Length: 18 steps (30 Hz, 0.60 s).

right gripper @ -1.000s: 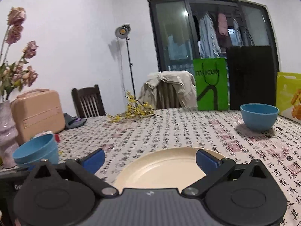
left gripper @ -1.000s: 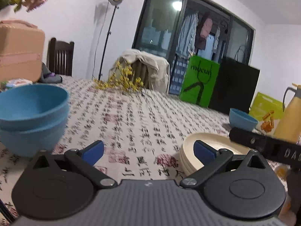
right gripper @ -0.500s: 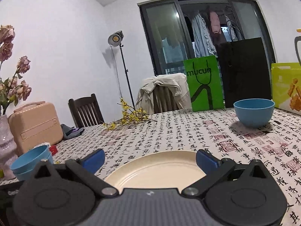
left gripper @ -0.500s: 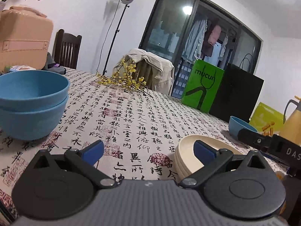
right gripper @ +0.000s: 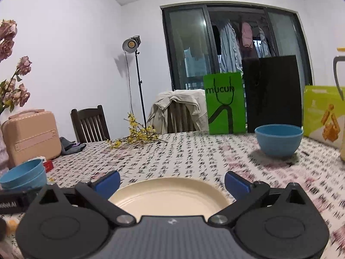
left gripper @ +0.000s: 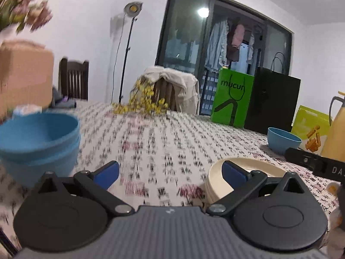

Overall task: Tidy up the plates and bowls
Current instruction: 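Move both open tools past the plate stack toward the last blue bowl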

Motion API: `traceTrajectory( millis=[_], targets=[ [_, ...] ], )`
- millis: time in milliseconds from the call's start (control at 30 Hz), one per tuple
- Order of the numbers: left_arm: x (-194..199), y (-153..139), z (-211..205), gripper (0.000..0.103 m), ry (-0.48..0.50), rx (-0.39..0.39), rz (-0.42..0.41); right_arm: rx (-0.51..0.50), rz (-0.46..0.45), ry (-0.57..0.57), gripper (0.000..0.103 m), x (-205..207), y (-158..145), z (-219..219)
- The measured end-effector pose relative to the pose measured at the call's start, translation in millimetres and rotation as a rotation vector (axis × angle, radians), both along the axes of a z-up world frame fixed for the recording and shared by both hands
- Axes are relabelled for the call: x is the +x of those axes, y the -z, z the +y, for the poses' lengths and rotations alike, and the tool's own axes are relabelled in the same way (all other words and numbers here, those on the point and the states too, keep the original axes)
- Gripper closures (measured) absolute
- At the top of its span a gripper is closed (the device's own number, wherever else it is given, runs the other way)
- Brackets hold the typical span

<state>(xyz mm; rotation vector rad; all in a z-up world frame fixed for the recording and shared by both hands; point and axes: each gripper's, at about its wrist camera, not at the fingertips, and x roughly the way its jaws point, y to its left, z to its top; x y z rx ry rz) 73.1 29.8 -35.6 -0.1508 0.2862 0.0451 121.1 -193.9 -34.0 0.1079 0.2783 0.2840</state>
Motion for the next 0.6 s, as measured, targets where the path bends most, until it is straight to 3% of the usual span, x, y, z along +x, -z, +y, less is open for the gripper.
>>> traceTrajectory(
  millis=[200, 367, 600],
  targets=[
    [15, -30, -2, 0.0, 0.009, 0.018, -0.038, -0.022, -0.035, 0.021, 0.0, 14, -20, -29],
    [35, -59, -3, 0.0, 0.035, -0.003, -0.036, 0.013, -0.007, 0.027, 0.0, 33, -37, -60],
    [59, -88, -17, 0.0, 0.06, 0.044, -0.052, 0.006, 0.008, 0.043, 0.0, 59, -57, -89]
  ],
)
